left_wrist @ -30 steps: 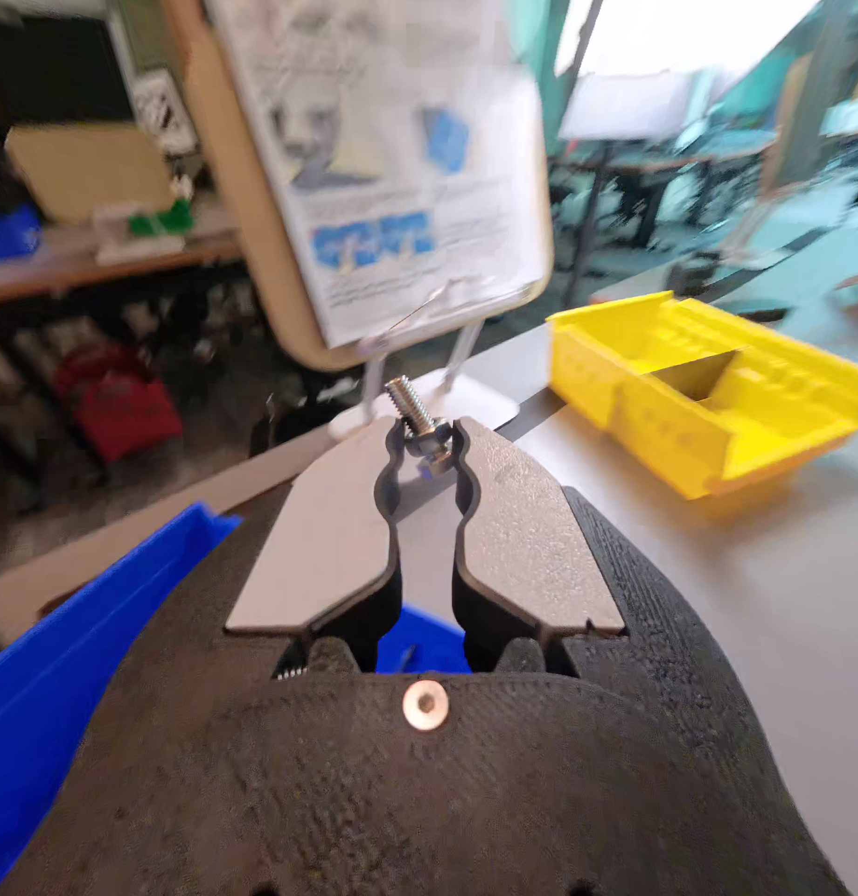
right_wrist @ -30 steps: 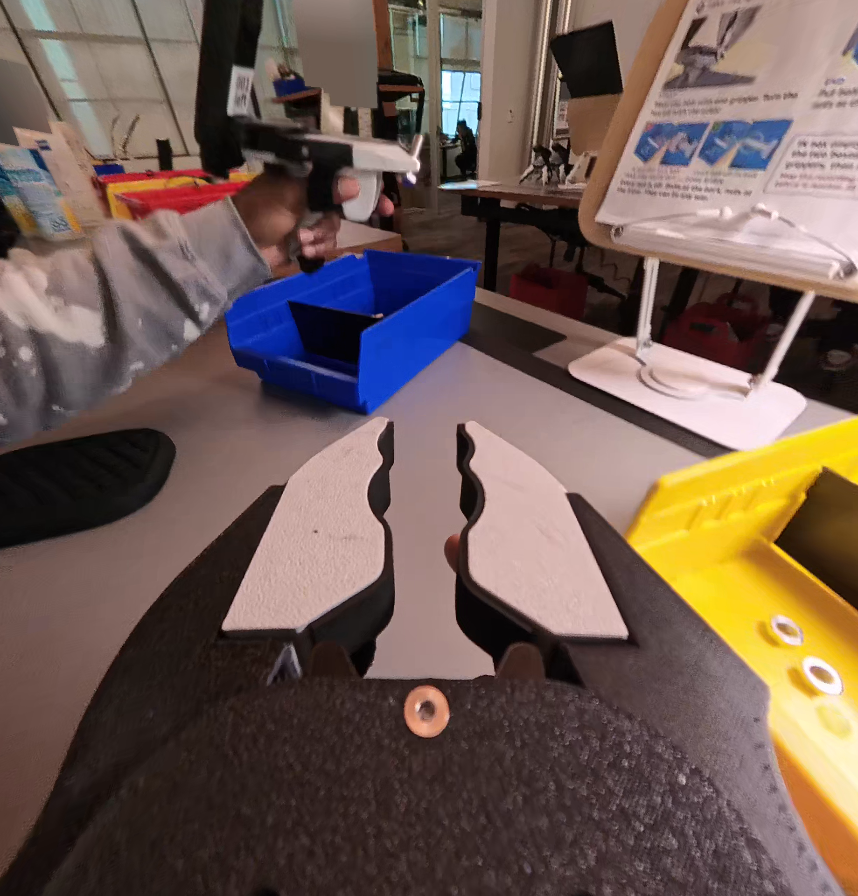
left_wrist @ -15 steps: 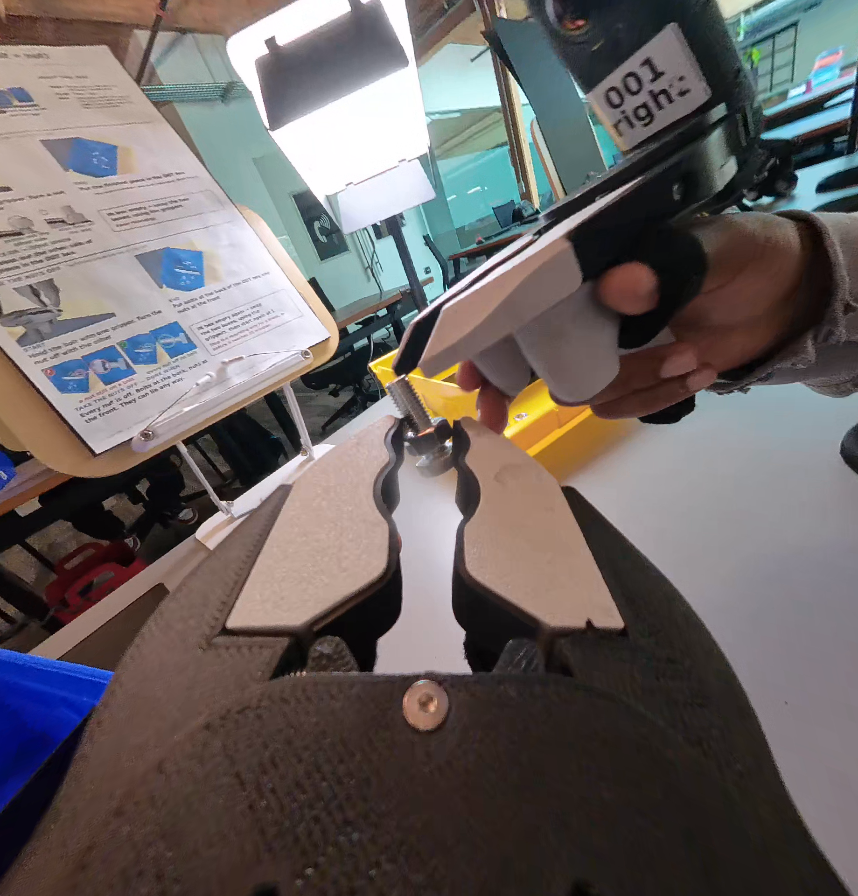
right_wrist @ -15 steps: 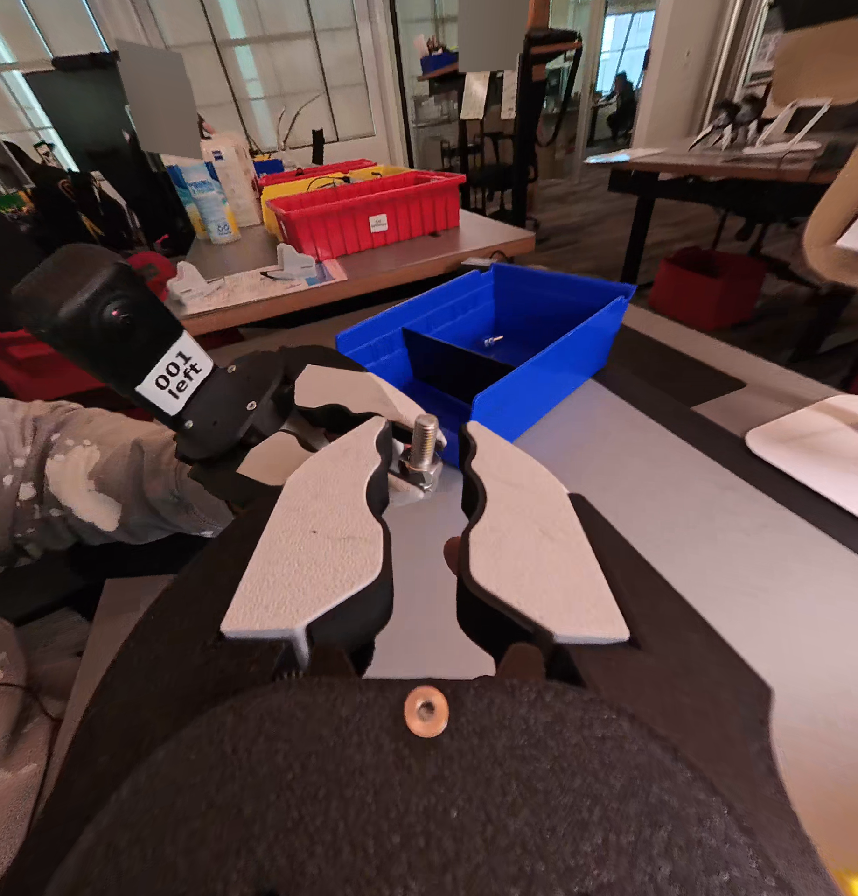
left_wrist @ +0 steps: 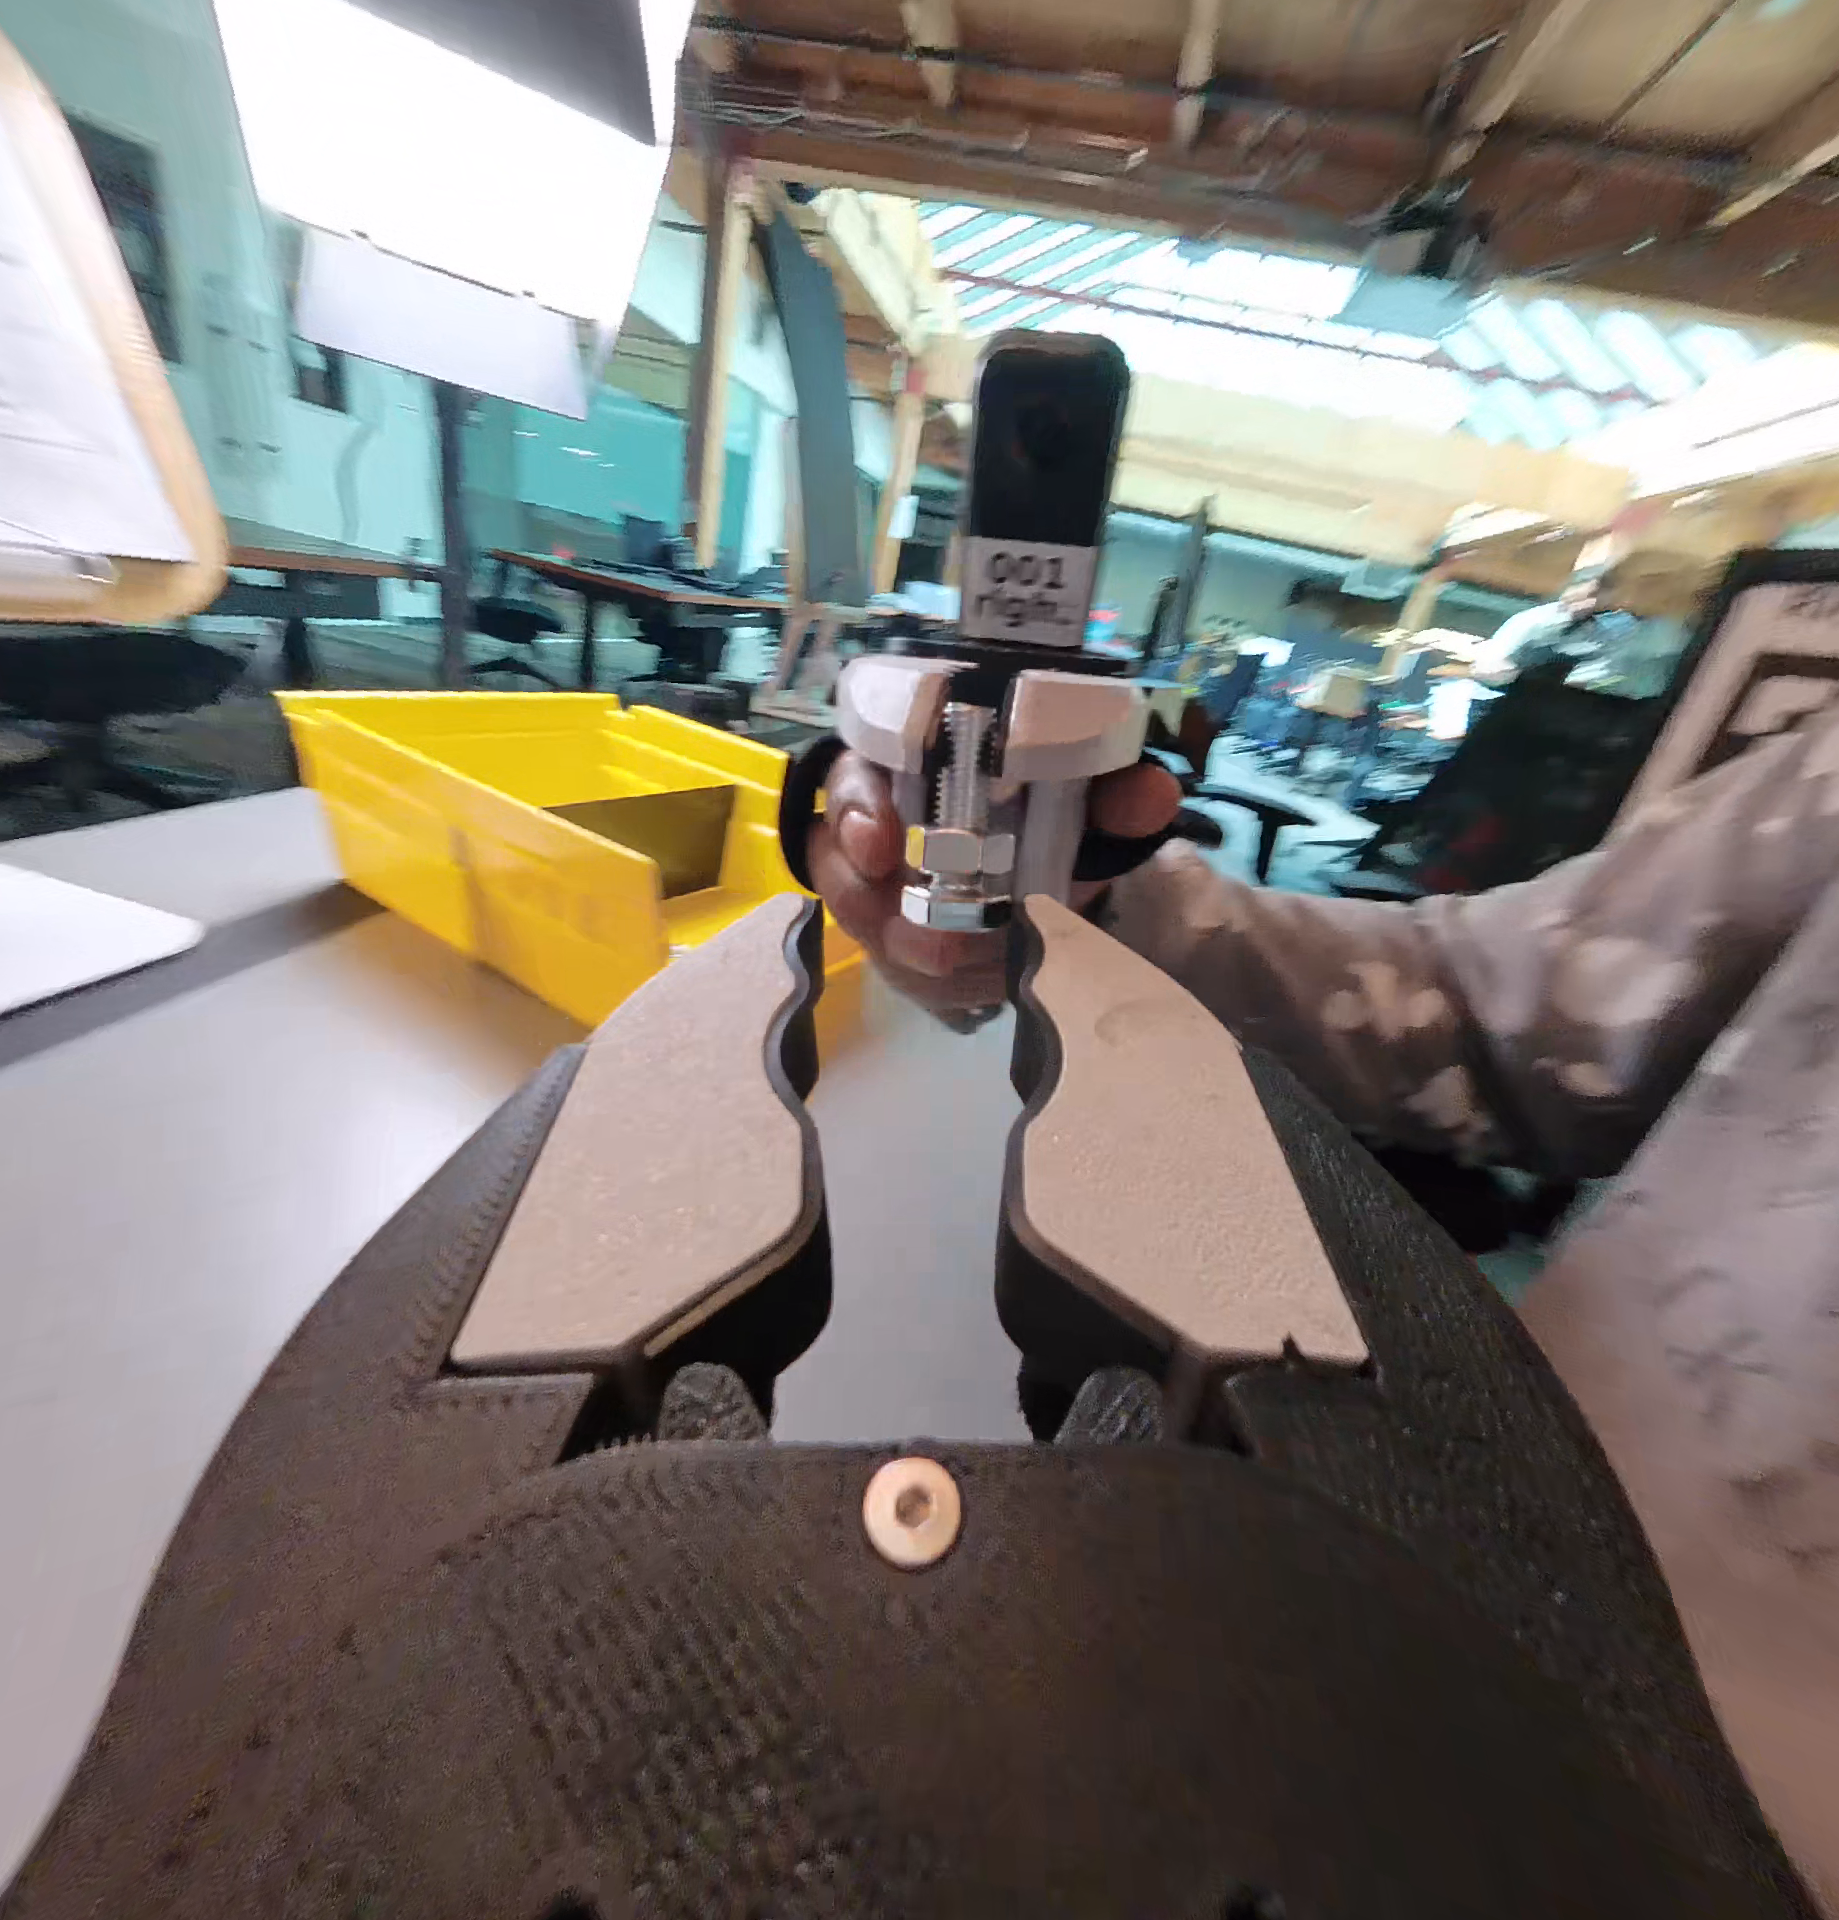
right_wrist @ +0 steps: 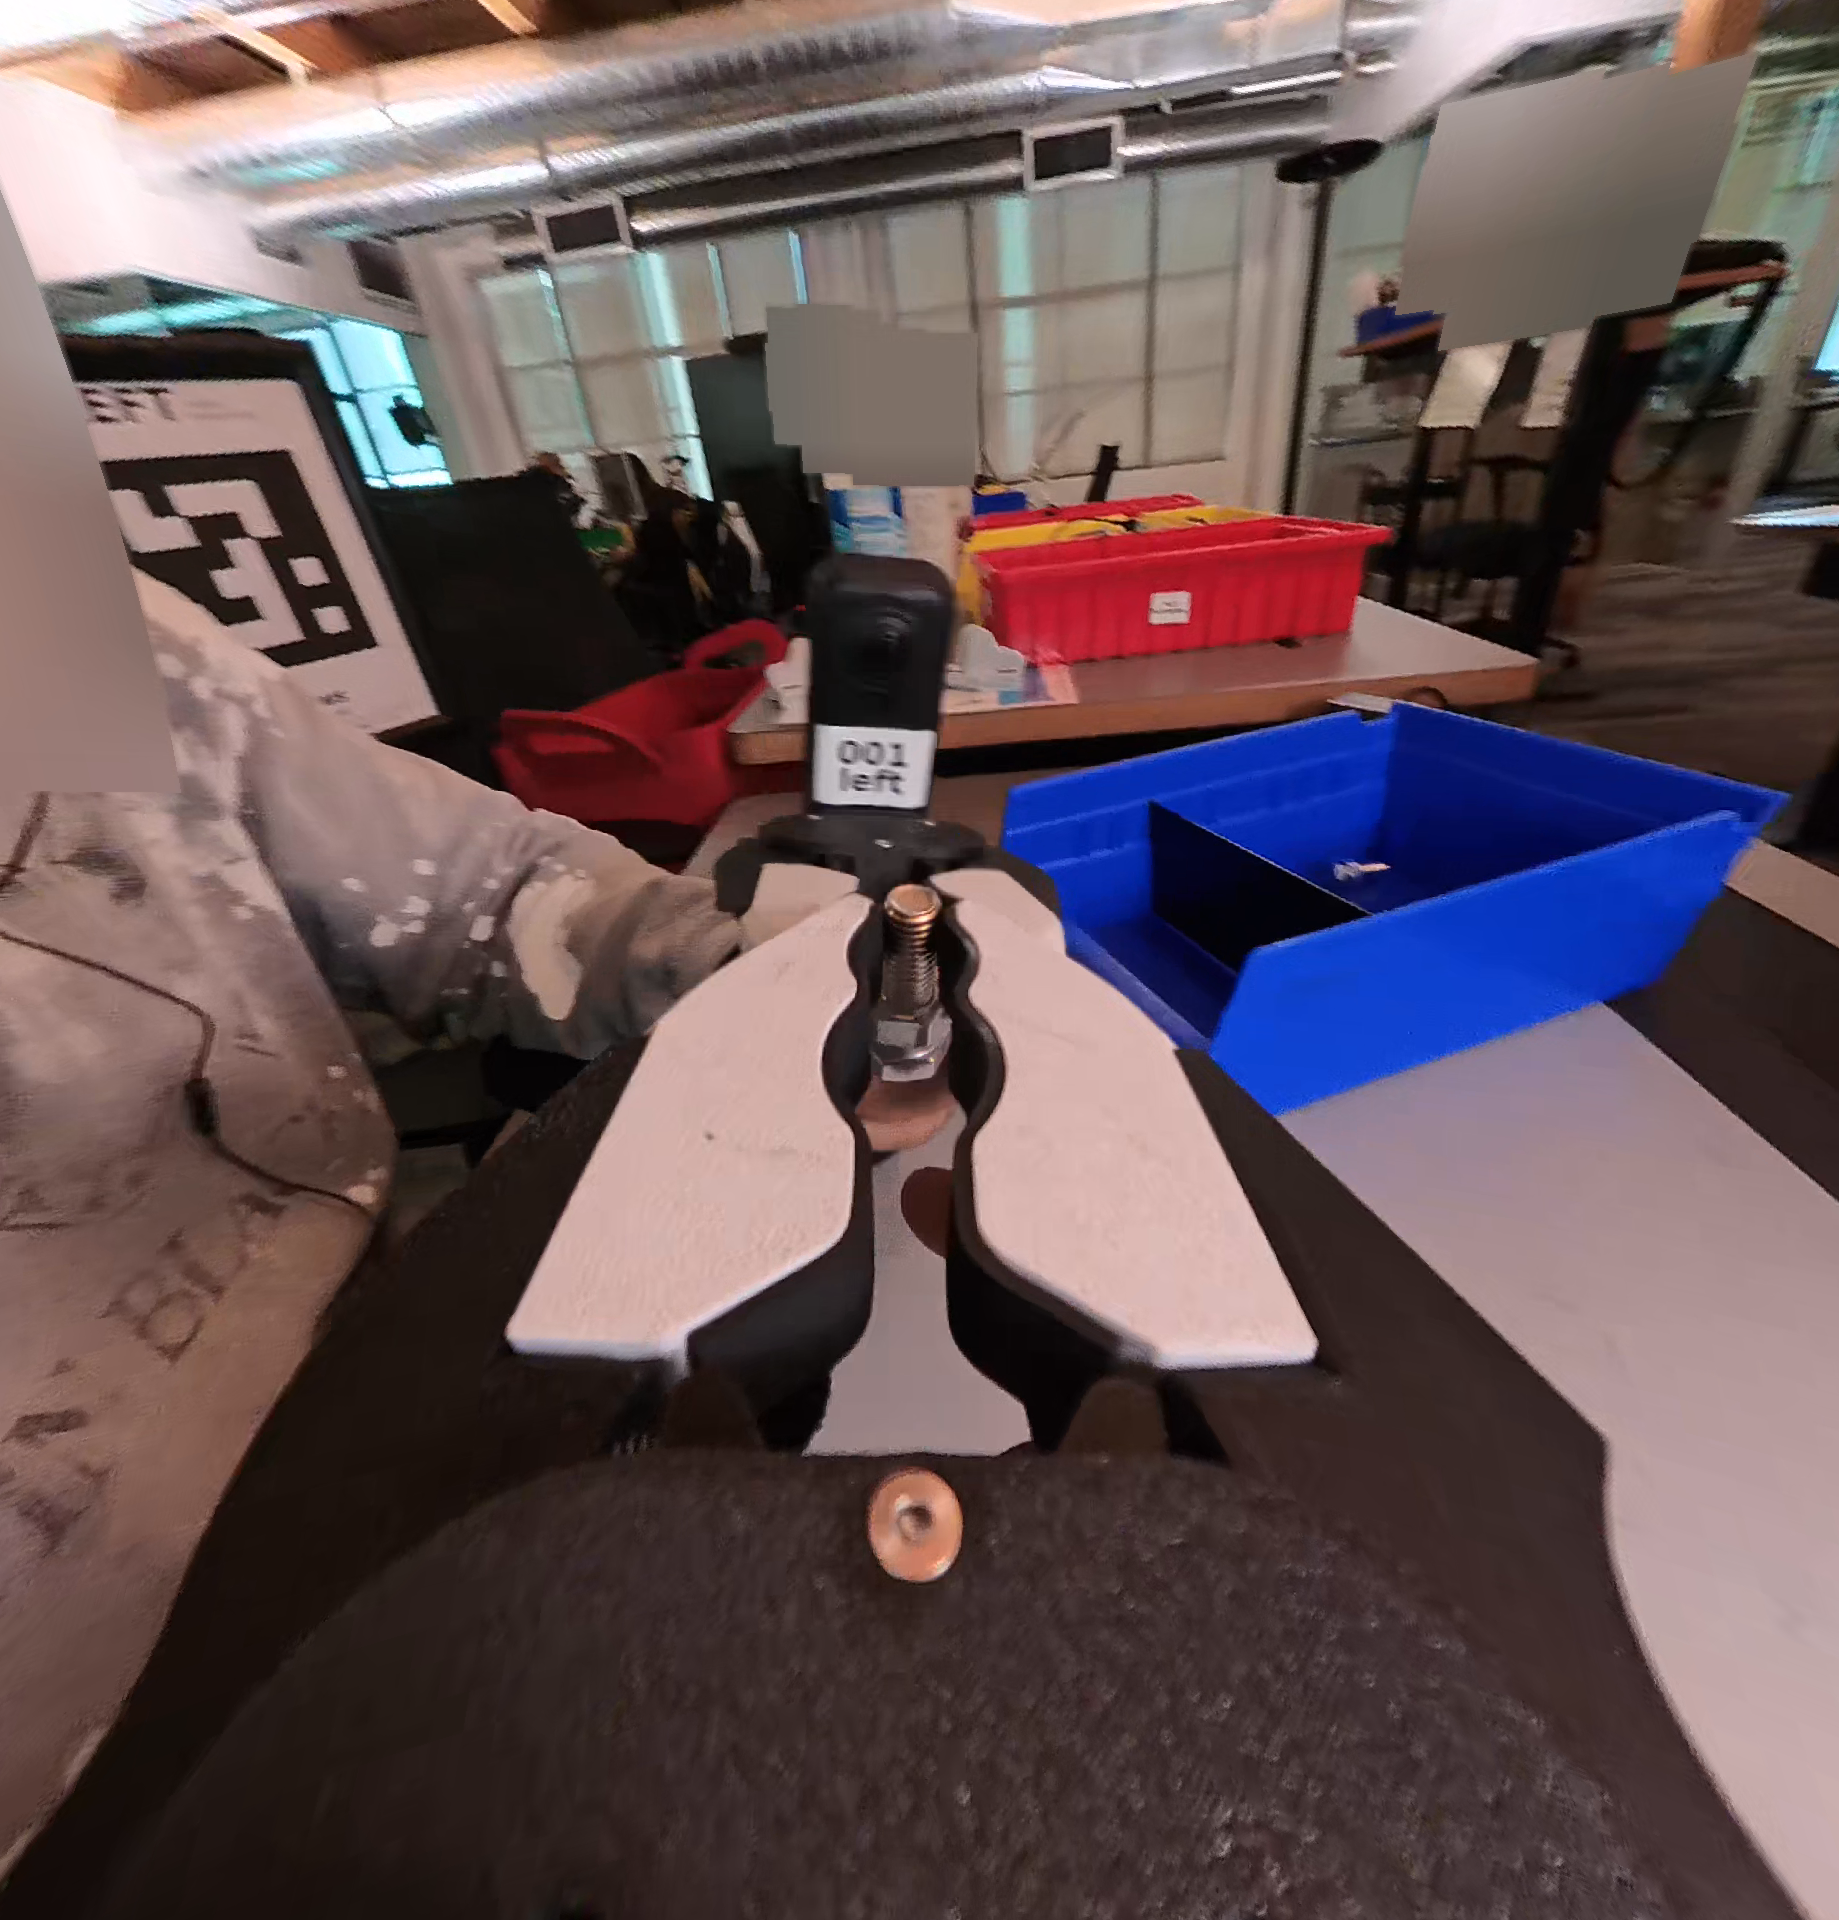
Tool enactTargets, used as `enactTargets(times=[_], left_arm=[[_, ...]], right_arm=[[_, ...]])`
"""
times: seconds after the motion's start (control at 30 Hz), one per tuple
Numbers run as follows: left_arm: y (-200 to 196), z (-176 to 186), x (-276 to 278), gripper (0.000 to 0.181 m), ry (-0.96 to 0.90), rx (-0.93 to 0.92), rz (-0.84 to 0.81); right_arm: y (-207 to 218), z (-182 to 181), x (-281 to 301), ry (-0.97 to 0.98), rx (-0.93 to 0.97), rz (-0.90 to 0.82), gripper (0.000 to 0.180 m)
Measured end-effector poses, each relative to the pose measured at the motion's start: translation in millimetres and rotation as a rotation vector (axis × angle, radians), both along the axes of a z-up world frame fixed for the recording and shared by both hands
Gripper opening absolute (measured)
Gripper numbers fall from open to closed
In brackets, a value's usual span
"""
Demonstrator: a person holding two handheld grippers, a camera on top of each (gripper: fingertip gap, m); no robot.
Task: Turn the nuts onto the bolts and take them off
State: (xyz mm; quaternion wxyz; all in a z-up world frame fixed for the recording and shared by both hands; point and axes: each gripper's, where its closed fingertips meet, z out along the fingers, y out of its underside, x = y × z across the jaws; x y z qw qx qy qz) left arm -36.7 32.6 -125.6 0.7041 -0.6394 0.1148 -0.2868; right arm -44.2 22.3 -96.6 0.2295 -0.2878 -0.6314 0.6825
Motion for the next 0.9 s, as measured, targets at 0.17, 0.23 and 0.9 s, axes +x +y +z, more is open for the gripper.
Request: enactTargets(times=[0.17, 0.23, 0.9], left_arm=[[-14.7, 3.0, 24.1, 0.026, -0.080, 0.009, -0.231], [-14.7, -0.5, 27.6, 0.022, -0.054, -0.003, -0.236], [-4.8, 2.6, 7.1, 0.018, 0.018, 0.069, 0.021]], right_arm=[[-13.5, -1.3, 11.7, -0.001, -0.034, 0.122, 0.009], [-16.3, -1.4, 13.9, -0.001, -0.038, 0.143, 0.009], [-11.5, -5.8, 7.2, 0.000, 0.058, -0.020, 0.029]])
